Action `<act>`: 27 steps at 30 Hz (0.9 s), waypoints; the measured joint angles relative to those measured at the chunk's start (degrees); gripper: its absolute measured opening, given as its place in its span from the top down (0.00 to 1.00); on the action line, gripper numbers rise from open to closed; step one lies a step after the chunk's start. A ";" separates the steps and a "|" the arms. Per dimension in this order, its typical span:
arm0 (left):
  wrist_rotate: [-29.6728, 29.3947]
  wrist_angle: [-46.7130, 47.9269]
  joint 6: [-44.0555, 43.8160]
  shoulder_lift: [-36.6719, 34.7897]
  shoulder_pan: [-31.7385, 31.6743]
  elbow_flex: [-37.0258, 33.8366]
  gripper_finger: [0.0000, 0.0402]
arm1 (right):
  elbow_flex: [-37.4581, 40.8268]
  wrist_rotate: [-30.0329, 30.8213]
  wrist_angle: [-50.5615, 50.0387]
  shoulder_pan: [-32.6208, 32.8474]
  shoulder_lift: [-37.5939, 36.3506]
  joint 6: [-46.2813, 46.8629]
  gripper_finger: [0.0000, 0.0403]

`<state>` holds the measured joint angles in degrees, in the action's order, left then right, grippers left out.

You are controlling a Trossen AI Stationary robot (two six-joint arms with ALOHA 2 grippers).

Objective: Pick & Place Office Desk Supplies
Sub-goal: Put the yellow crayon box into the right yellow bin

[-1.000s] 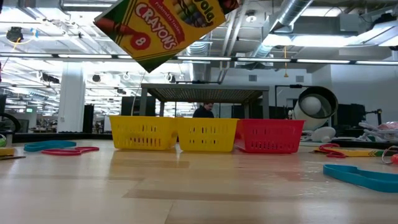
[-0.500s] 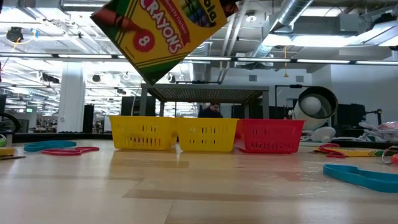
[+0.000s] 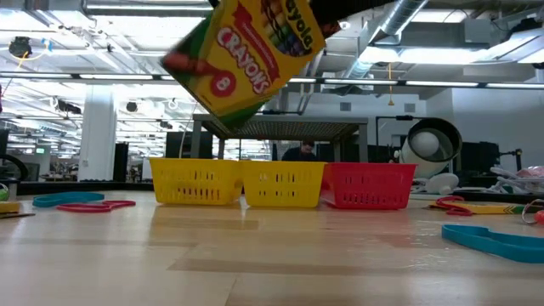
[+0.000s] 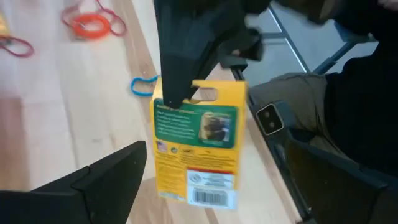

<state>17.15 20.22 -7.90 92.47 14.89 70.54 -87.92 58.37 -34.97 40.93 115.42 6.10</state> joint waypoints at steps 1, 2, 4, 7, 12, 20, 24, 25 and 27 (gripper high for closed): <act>-0.02 0.63 0.04 -1.10 -0.27 0.00 0.06 | 0.00 0.00 -0.47 0.04 -0.10 0.16 1.00; -0.02 1.43 0.04 -2.13 -0.50 0.02 0.06 | 0.01 0.04 -1.05 0.05 -0.36 0.49 1.00; -0.61 2.75 0.04 -4.14 -0.87 -0.02 0.07 | 0.00 0.17 -2.66 0.05 -1.36 1.05 1.00; -3.54 4.22 0.19 -7.10 -0.85 -0.04 0.09 | 0.00 0.40 -5.14 0.05 -3.27 1.97 1.00; -5.96 5.09 0.36 -11.90 -0.69 -2.12 0.12 | 0.00 0.82 -9.76 -0.82 -7.33 2.46 1.00; -7.26 1.27 -2.95 -20.72 -0.69 -10.67 0.15 | 0.00 -8.75 -13.13 -10.29 -13.56 -1.58 1.00; -7.24 -1.31 -6.18 -25.04 -0.62 -15.05 0.15 | 0.00 -12.21 -14.37 -16.15 -15.17 -4.31 1.00; -7.28 -1.90 -6.91 -26.04 -0.38 -16.05 0.15 | 0.00 -12.20 -14.87 -17.26 -15.52 -4.81 1.00; -7.72 -3.51 -7.99 -28.03 0.05 -18.07 0.15 | 0.00 -13.11 -15.45 -19.56 -15.76 -5.93 1.00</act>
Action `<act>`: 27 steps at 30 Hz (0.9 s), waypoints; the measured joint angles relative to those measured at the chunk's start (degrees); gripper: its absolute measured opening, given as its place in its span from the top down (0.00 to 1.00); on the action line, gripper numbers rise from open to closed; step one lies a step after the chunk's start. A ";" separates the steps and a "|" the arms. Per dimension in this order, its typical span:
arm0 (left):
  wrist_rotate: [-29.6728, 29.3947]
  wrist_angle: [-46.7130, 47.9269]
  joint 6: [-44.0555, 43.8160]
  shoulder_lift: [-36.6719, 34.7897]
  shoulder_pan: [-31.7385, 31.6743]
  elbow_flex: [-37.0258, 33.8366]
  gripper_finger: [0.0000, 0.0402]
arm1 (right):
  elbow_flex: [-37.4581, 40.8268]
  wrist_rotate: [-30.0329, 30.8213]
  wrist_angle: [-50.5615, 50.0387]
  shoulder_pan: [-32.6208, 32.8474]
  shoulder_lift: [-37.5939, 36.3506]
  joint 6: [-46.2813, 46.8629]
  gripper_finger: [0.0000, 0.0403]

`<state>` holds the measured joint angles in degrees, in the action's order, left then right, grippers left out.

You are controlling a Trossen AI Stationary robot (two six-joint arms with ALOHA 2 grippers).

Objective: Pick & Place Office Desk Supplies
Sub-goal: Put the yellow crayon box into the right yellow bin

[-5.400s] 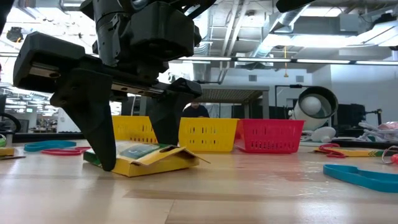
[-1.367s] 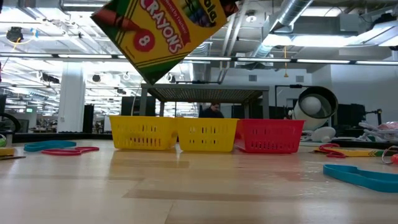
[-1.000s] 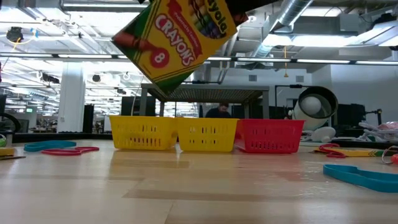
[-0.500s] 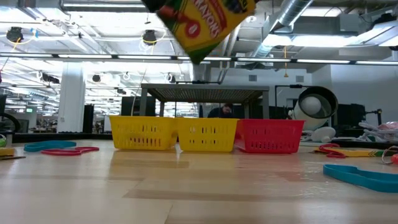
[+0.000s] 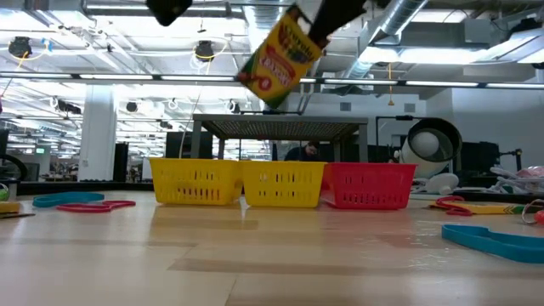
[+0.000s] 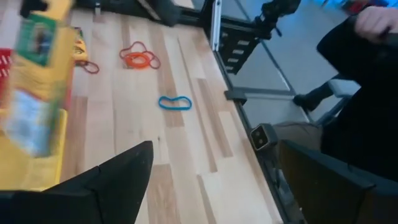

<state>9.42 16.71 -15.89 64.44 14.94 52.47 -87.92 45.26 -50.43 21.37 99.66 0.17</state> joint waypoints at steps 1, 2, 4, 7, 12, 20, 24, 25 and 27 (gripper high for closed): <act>-0.11 -0.82 -0.64 -0.89 0.30 -1.03 0.16 | 0.00 -1.15 -0.31 -1.08 0.00 -0.42 1.00; -0.55 -1.68 -1.03 -1.66 0.61 -1.89 0.16 | 0.00 -2.26 -0.72 -2.12 0.00 -0.64 1.00; -0.99 -3.57 -1.13 -2.86 1.14 -3.38 0.16 | 0.00 -4.70 -1.44 -4.29 0.00 -0.64 1.00; -2.64 -5.91 -1.94 -3.97 2.18 -4.71 0.17 | -0.02 -6.37 -2.17 -7.03 0.53 -0.97 1.00; -3.45 -8.40 -2.11 -4.08 4.07 -4.75 0.18 | -0.35 -6.40 -0.46 -10.21 2.56 -4.79 1.00; -3.46 -9.13 -0.75 -4.06 6.28 -4.73 0.19 | -0.92 -6.50 -2.78 -13.42 6.22 -7.00 1.00; -3.47 -8.95 -0.52 -4.06 6.43 -4.72 0.19 | -1.05 -6.61 -3.44 -13.33 7.29 -6.52 1.00; -3.47 -9.09 -0.18 -4.06 6.43 -4.72 0.20 | -1.01 -6.70 -4.08 -13.29 7.42 -6.39 1.00; -3.47 -9.26 0.50 -4.06 6.43 -4.72 0.20 | -0.96 -6.72 -4.00 -13.27 7.96 -6.39 1.00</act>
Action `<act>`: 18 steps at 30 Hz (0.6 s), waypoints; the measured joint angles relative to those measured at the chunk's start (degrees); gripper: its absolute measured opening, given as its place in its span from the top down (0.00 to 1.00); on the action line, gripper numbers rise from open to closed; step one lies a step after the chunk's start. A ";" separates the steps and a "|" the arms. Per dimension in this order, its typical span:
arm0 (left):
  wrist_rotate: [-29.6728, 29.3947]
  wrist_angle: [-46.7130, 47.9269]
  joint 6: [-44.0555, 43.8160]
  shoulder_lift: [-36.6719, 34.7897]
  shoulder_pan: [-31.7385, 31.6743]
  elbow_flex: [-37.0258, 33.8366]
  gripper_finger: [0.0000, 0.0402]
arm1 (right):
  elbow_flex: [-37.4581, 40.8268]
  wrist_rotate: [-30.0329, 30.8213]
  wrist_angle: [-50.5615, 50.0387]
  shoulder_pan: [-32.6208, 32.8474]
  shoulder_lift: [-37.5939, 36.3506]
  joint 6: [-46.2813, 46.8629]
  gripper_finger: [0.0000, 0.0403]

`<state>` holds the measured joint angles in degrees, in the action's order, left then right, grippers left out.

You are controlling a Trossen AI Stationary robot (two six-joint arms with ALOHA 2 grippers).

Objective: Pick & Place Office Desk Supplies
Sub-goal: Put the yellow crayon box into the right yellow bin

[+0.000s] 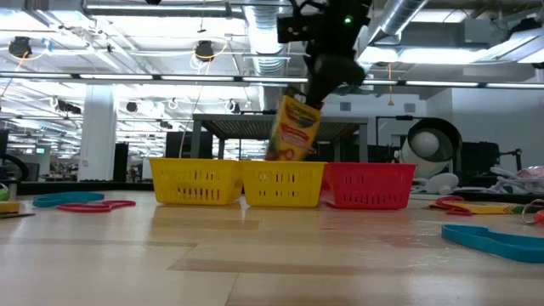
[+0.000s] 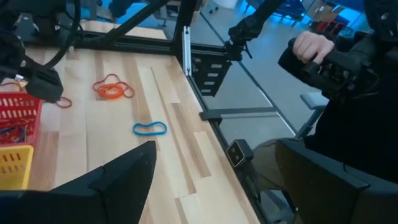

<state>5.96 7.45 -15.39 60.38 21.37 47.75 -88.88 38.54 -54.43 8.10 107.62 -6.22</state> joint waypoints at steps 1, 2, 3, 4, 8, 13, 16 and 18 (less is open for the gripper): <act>0.00 0.19 0.01 0.00 0.00 0.00 0.20 | -0.06 0.00 0.43 -0.02 0.30 0.09 1.00; 0.00 0.14 0.04 0.00 0.00 0.00 0.20 | -0.01 -0.04 -0.06 -0.04 0.45 0.15 1.00; 0.00 0.04 0.06 0.00 0.00 0.00 0.20 | 0.06 -0.10 -0.51 -0.04 0.49 0.15 1.00; 0.00 0.09 0.08 0.00 0.00 0.00 0.20 | 0.05 -0.05 -0.14 -0.06 0.58 0.15 1.00; 0.00 0.16 0.08 0.00 0.00 0.00 0.20 | 0.02 -0.46 0.44 -0.04 1.74 0.18 1.00; 0.00 0.19 0.08 0.00 0.00 0.00 0.20 | 0.02 -2.48 1.53 -0.03 2.47 0.13 1.00; 0.00 0.20 0.09 0.00 0.00 0.00 0.20 | 0.02 -4.72 2.88 -0.04 2.47 0.11 1.00; 0.00 0.24 0.09 0.00 0.00 0.00 0.20 | 0.02 -5.78 2.83 0.27 2.31 -0.27 1.00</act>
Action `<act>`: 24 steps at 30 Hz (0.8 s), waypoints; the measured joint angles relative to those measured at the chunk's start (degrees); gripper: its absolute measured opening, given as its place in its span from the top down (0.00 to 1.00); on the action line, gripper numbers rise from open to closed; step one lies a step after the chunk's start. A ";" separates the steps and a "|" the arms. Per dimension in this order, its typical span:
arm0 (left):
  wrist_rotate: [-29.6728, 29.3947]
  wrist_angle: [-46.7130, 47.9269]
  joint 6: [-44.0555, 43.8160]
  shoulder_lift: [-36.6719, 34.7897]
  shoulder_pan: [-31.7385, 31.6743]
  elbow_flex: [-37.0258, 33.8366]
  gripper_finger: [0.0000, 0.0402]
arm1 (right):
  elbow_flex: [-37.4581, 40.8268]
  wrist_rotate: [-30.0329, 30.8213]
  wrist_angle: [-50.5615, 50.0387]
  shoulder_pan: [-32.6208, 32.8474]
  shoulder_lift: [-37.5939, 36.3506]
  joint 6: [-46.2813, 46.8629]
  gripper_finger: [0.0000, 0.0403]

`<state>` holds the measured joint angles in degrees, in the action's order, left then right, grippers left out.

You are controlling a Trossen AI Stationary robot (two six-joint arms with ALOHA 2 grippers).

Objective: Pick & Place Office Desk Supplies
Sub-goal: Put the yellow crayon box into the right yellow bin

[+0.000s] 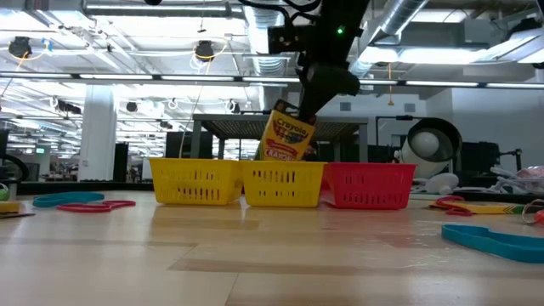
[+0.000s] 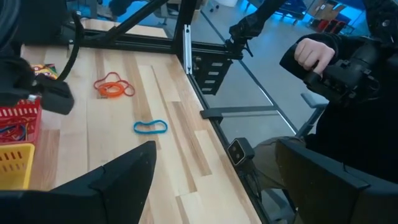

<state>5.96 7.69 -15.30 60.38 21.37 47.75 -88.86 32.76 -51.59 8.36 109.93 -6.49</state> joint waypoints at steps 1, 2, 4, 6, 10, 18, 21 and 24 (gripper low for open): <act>0.00 -0.01 0.01 0.00 0.00 0.00 0.20 | 0.00 -0.62 0.00 0.21 -0.04 -0.25 1.00; 0.00 -0.01 0.01 0.00 0.00 0.00 0.20 | 0.00 -1.65 0.00 0.35 -0.04 -0.52 1.00; 0.00 0.01 0.00 0.02 0.00 0.00 0.20 | 0.00 -3.50 0.00 0.67 -0.04 -0.90 1.00; 0.00 0.01 0.00 0.02 0.00 0.00 0.20 | 0.00 -4.51 -0.01 0.70 -0.06 -1.02 1.00; 0.00 0.01 0.01 0.02 0.00 0.00 0.20 | 0.00 -4.98 -1.25 0.67 -0.04 -1.04 1.00; -0.20 0.01 0.01 0.02 0.00 0.00 0.20 | 0.00 -9.91 -1.70 0.52 -0.05 -1.66 1.00; -0.42 0.01 0.01 0.02 0.00 0.00 0.20 | 0.00 -11.99 -1.16 0.12 -0.04 -1.65 1.00; -0.46 0.01 0.01 0.02 0.00 0.00 0.20 | 0.00 -12.89 -0.28 -0.29 -0.04 -1.67 1.00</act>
<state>5.50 7.70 -15.29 60.40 21.37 47.75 -88.86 19.88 -51.87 8.07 109.89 -8.16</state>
